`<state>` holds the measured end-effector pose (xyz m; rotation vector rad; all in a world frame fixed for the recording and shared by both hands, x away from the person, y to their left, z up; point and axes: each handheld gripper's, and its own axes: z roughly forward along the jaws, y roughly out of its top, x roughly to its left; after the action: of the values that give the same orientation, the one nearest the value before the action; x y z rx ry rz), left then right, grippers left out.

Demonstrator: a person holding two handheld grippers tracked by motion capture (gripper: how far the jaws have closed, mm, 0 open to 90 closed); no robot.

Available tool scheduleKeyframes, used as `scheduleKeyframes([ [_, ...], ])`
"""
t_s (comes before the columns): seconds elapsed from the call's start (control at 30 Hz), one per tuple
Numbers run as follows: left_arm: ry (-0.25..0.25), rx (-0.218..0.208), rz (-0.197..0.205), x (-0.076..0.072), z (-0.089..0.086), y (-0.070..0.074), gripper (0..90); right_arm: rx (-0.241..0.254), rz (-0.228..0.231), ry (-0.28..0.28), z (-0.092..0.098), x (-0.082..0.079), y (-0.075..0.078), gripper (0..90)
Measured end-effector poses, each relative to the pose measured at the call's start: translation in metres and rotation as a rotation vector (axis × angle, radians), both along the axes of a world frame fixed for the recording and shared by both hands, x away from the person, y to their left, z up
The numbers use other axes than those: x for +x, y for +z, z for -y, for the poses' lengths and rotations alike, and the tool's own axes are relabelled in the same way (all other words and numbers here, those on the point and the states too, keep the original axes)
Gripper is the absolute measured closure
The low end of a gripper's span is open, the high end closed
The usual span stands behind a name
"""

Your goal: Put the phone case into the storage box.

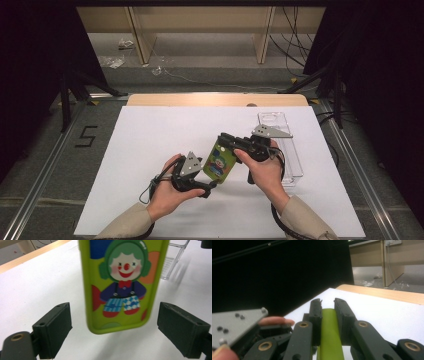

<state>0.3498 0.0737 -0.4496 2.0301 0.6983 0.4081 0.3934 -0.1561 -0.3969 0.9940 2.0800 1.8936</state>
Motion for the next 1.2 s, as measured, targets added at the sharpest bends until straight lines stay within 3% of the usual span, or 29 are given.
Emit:
scheduleKeyframes([
  [0.07,0.002,-0.010,-0.005,0.001,-0.001,0.000,12.5,0.005,-0.007,0.002,0.002,0.000,0.000,77.7],
  [0.3,0.002,-0.013,-0.009,0.002,-0.002,-0.002,14.4,-0.068,0.042,0.024,0.003,-0.001,0.006,77.6],
  [0.77,-0.007,-0.023,-0.008,0.002,-0.002,-0.003,16.1,-0.161,0.066,0.085,0.008,-0.001,0.014,77.6],
  [1.2,-0.023,-0.027,-0.005,0.004,-0.003,-0.005,19.0,-0.174,0.068,0.103,0.008,-0.002,0.015,77.6],
])
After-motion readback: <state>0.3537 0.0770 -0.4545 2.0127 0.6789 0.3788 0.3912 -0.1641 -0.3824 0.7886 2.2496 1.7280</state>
